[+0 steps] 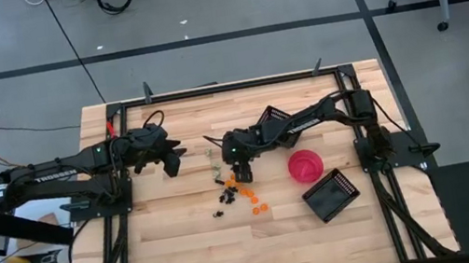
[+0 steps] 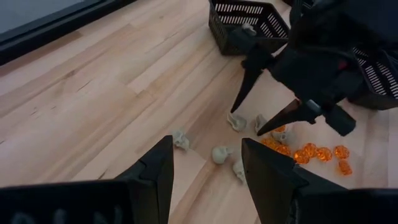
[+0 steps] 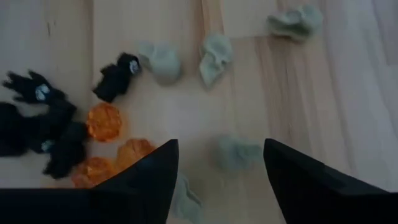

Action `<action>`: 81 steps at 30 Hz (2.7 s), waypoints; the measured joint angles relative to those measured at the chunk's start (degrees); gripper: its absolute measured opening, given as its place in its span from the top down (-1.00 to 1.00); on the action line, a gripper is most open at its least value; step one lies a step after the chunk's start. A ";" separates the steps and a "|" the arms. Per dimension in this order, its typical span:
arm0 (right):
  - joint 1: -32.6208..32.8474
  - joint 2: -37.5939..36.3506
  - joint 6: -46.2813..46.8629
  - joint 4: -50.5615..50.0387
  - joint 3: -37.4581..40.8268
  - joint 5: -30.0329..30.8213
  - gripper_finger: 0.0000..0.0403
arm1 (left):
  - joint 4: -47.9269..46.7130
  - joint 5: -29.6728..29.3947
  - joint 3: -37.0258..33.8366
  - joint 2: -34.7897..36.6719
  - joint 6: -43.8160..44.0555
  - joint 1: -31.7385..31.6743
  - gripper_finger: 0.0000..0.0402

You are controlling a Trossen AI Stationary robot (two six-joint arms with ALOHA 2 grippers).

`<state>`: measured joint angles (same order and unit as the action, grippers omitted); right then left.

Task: Sort Halloween decoration
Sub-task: Put the white skull toy into the top black basket

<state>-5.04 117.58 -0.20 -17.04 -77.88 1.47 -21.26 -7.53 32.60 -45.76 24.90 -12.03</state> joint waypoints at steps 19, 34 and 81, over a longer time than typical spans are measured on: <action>0.15 3.05 -4.21 2.26 -0.13 0.81 0.07 | -1.38 0.11 0.02 0.00 1.58 0.04 0.19; 0.10 -0.35 -3.05 -4.67 0.02 0.53 0.06 | -1.67 0.04 0.02 0.00 1.55 0.04 0.19; -1.47 -3.62 -6.00 -22.64 -8.03 3.03 0.52 | -2.06 -0.86 0.02 0.02 1.23 0.07 0.19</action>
<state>-6.51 113.96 -6.20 -39.68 -85.92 4.50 -23.33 -8.39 32.62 -45.74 26.13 -11.97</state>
